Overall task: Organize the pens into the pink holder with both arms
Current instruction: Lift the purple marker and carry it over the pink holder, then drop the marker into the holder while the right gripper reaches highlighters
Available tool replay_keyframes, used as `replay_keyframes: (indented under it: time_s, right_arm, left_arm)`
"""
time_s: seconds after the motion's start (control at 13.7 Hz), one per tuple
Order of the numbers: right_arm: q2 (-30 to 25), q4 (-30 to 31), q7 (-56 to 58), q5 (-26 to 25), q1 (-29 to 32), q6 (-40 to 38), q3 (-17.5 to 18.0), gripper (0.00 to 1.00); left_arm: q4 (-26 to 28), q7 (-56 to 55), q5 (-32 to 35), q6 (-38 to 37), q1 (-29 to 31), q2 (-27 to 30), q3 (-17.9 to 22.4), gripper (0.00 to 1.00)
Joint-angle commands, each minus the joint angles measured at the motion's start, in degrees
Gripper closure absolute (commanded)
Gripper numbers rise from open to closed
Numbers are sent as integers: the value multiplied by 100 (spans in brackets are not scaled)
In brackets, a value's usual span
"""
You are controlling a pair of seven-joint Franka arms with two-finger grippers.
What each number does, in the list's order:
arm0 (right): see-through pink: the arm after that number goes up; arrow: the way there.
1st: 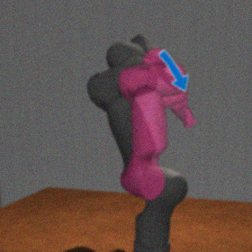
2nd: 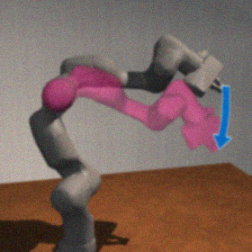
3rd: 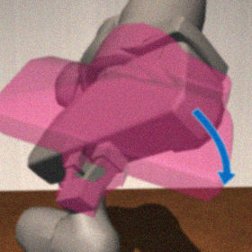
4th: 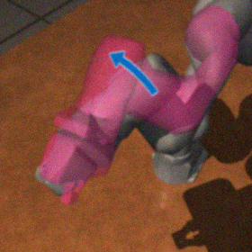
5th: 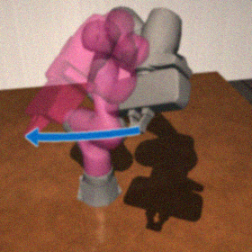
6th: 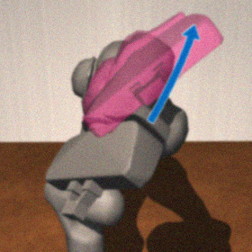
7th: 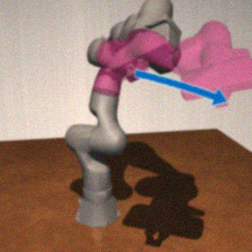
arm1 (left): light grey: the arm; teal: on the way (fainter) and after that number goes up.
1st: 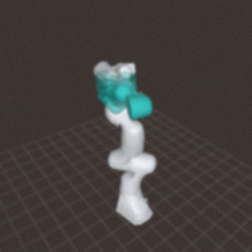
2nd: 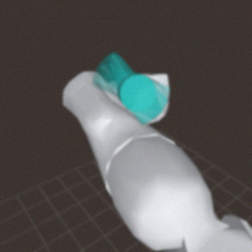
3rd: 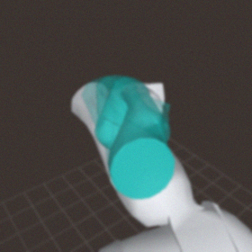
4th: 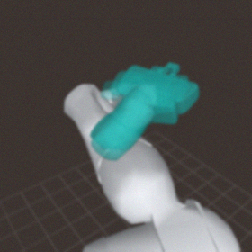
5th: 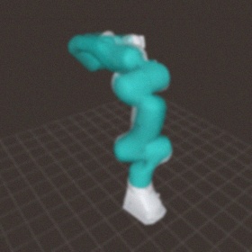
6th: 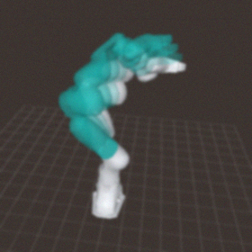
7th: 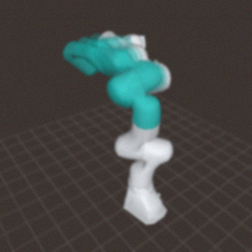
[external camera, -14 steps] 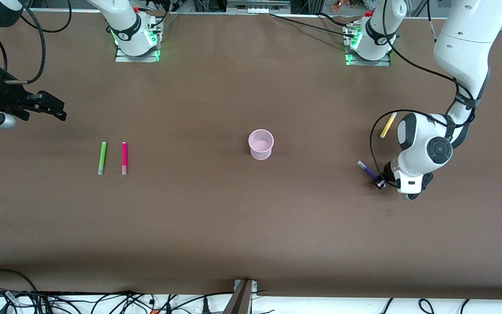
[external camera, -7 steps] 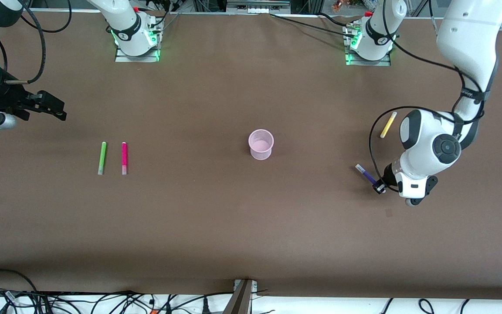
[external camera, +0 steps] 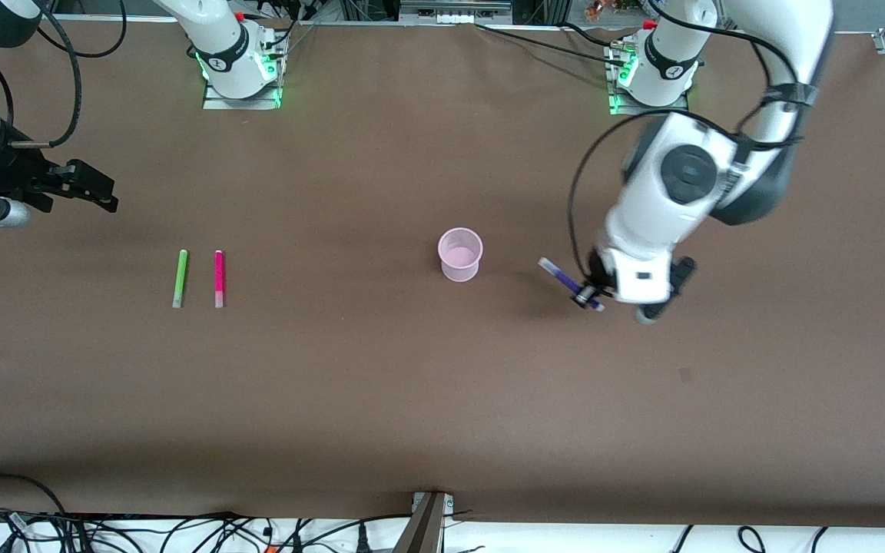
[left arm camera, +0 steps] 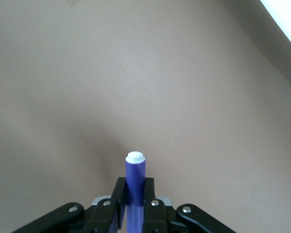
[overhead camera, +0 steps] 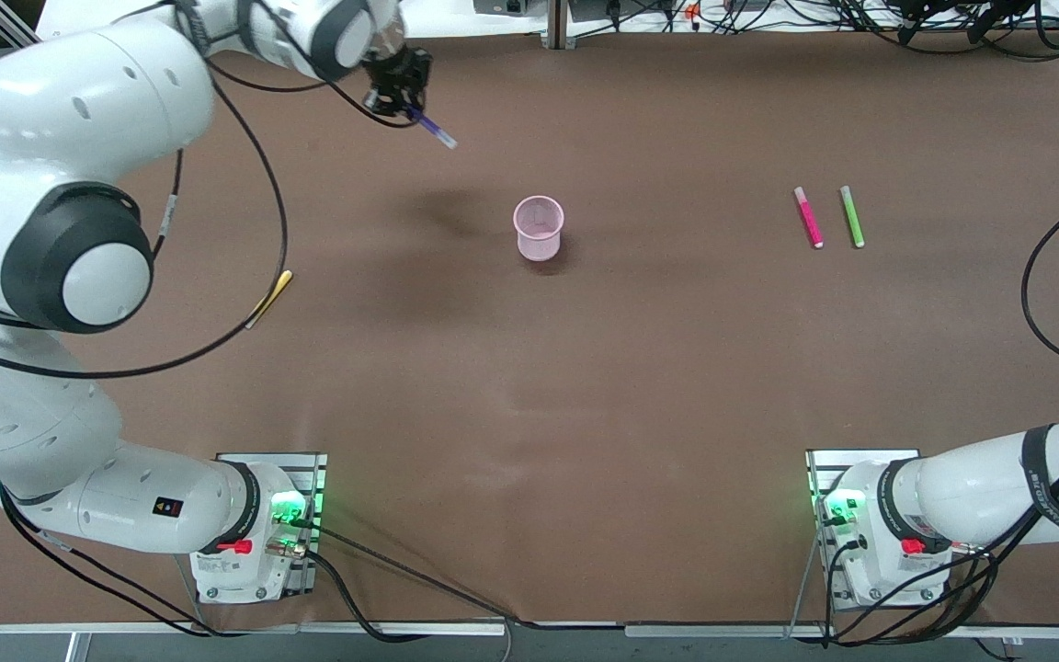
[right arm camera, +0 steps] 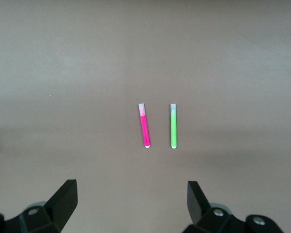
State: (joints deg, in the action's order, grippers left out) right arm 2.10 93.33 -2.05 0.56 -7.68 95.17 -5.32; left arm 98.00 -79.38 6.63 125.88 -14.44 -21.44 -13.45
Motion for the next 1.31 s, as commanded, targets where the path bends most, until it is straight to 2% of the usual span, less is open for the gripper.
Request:
replay_keyframes:
  time_s: [0.0,0.15,0.36,0.44,0.66,0.95,1.09,1.24]
  right_arm:
    - [27,-86,-33,5,30,-34,-4,0]
    - [45,-87,-50,49,56,-16,-13,0]
    - [71,-86,55,5,21,-25,-4,0]
    - [89,-78,64,40,21,-25,-4,0]
    - [194,-60,-14,58,12,-69,-4,0]
    - [247,-42,64,15,12,-61,-4,0]
    - [273,-51,64,-3,12,-43,5,0]
    - [536,-86,90,-3,4,-78,5,0]
  left_arm:
    - [-175,-1338,845,-55,-672,-35,88,100]
    - [-176,-2410,1679,-81,-1181,-44,97,100]
    - [-193,-3765,2963,-695,-1929,-227,123,100]
    - [-202,-4056,3210,-740,-2027,-290,123,100]
    - [-228,-4235,3581,-932,-2343,-570,150,100]
    - [-974,-4235,4030,-1443,-2599,-1247,167,100]
    - [-1063,-4235,4048,-1469,-2713,-1380,194,100]
    - [-1098,-4253,4275,-1478,-2740,-1485,203,100]
